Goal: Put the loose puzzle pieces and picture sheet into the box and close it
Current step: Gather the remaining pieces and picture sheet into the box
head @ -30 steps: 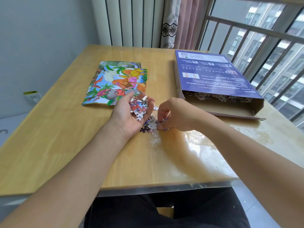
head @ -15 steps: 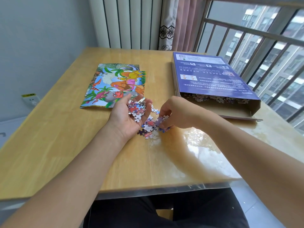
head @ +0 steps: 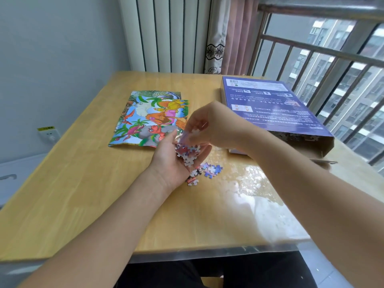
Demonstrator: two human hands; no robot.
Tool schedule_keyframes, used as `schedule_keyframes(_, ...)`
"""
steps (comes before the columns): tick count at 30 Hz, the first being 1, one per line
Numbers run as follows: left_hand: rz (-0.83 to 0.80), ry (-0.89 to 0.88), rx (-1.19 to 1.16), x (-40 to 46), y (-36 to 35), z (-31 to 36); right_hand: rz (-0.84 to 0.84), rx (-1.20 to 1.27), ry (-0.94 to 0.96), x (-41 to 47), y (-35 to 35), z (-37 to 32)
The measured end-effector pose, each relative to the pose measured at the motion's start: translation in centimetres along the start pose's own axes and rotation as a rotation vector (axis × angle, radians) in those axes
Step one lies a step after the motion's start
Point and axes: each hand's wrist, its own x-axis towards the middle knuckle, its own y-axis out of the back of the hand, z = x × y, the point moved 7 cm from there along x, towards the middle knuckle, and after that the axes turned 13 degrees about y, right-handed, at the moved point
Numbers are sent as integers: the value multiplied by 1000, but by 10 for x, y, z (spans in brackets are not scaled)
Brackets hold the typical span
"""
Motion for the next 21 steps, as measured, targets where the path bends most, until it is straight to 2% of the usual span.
schedule_keyframes(2,17,12,-43,0,-4,-2,20,-102,46,0,5,-4)
schedule_keyframes(5,48,33,-63,1,-12,-4,285,-118,117,-22,50,2)
schedule_keyframes(7,45,65,-14,4,-30,-14,340,-206,106,-52,84,21)
schedule_keyframes(11,16,144,60,17,-70,-46,186,-325,-123,-108,110,88)
schedule_keyframes(14,13,207,68,37,-104,-81,-33,-513,-273,-139,111,128)
schedule_keyframes(16,2,232,95,48,-123,-98,-149,-548,-270,-151,104,141)
schedule_keyframes(18,5,238,122,63,-133,-107,-120,-508,-199,-154,98,149)
schedule_keyframes(21,119,199,95,84,-130,-107,-16,-478,-166,-159,100,152)
